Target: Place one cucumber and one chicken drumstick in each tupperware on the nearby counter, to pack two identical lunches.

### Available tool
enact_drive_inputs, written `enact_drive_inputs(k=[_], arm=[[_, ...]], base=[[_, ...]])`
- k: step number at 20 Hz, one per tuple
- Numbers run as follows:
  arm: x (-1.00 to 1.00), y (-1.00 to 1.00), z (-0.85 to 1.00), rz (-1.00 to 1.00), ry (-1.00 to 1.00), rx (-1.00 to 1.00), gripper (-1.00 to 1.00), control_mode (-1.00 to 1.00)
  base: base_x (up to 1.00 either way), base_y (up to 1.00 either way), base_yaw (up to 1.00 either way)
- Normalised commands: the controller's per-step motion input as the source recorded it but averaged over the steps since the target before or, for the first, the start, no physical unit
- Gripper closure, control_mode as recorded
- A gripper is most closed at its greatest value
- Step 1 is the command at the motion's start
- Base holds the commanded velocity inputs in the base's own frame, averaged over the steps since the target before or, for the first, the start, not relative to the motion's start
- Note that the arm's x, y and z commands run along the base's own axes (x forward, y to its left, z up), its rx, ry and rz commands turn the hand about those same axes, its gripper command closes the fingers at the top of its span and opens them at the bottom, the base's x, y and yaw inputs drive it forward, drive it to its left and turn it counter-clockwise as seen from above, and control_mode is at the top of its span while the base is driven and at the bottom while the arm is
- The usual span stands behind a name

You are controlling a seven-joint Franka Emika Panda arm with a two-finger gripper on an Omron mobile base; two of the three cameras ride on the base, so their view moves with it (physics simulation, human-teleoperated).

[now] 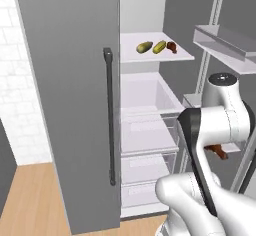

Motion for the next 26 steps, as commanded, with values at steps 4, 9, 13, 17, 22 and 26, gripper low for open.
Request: enact_drive_inputs(k=[4, 9, 13, 17, 22, 26], arm=[[0.00, 0.00, 0.00, 0.00, 0.00, 0.00, 1.00, 1.00], [0.00, 0.00, 0.00, 0.00, 0.00, 0.00, 1.00, 1.00], [0.00, 0.00, 0.00, 0.00, 0.00, 0.00, 1.00, 1.00], [0.00, 0.00, 0.00, 0.00, 0.00, 0.00, 1.00, 1.00], [0.00, 0.00, 0.00, 0.00, 0.00, 0.00, 1.00, 1.00], [0.00, 0.00, 0.00, 0.00, 0.00, 0.00, 1.00, 1.00]], base=[[-0.69, -0.67, -0.28], [0.17, 0.94, 0.08], [-0.42, 0.60, 0.23], [-1.00, -0.72, 0.00], [-1.00, -1.00, -0.10], [-0.82, -0.96, -0.49]])
